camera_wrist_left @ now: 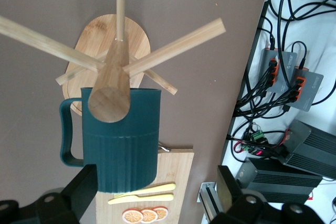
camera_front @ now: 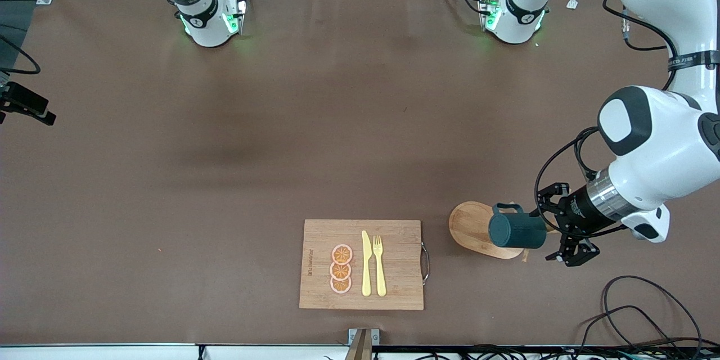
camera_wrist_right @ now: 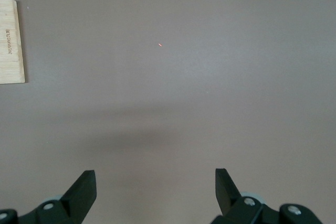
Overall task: Transfer cup from left to right arm and place
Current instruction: 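Lower the open left gripper around the teal mug's rim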
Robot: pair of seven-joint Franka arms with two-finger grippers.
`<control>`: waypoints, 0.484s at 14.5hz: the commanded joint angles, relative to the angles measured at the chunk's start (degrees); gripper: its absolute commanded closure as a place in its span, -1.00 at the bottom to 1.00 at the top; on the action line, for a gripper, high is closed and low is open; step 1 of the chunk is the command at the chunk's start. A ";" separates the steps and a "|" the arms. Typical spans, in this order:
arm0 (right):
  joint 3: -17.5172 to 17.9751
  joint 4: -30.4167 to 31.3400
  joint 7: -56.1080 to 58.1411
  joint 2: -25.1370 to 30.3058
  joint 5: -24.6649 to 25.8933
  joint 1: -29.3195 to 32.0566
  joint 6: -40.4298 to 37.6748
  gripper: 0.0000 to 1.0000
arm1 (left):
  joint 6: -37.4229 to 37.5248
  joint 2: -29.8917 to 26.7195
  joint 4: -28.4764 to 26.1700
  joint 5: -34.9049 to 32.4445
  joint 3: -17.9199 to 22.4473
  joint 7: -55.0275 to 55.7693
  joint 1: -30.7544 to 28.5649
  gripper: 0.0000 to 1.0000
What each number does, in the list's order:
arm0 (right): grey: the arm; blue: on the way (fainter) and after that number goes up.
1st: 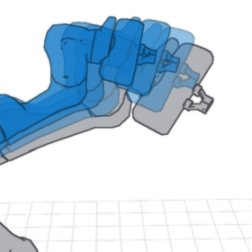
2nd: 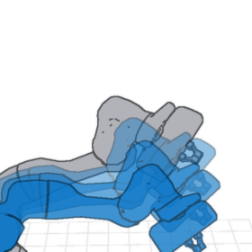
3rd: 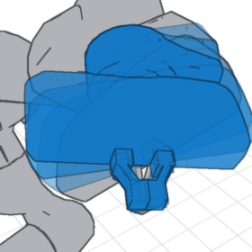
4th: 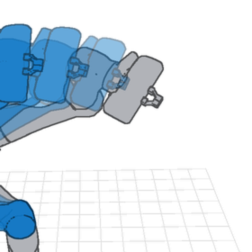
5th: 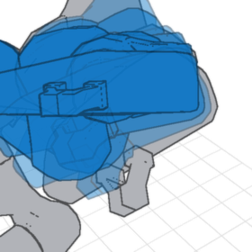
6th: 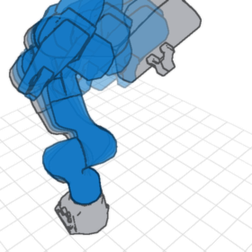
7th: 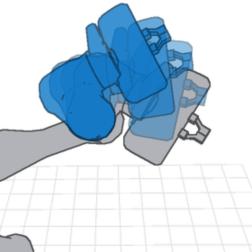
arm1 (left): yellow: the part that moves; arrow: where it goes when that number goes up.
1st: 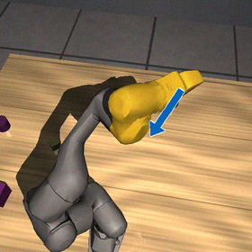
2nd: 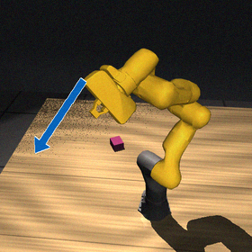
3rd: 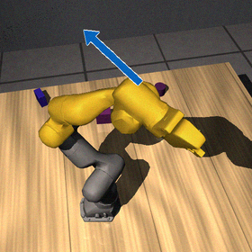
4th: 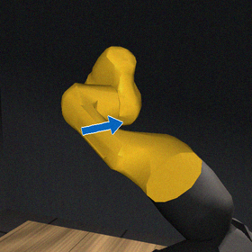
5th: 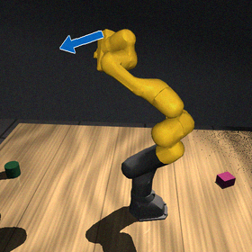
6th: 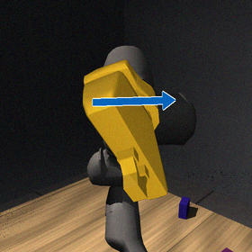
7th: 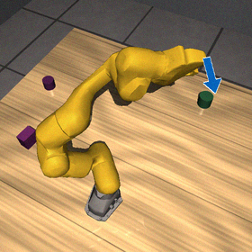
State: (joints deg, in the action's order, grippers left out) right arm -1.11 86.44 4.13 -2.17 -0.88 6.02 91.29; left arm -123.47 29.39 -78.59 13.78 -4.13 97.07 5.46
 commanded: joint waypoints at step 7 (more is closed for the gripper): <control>0.05 4.61 -0.70 3.84 -0.26 -1.00 0.82 -1.00 | 0.34 4.18 1.33 1.07 -0.09 -7.07 0.34 -1.00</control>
State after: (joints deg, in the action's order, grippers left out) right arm -1.08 88.68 4.13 -0.35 -0.89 5.97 91.27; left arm -123.45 32.43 -78.57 13.78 -4.28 91.08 5.64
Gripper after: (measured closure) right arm 0.000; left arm 0.000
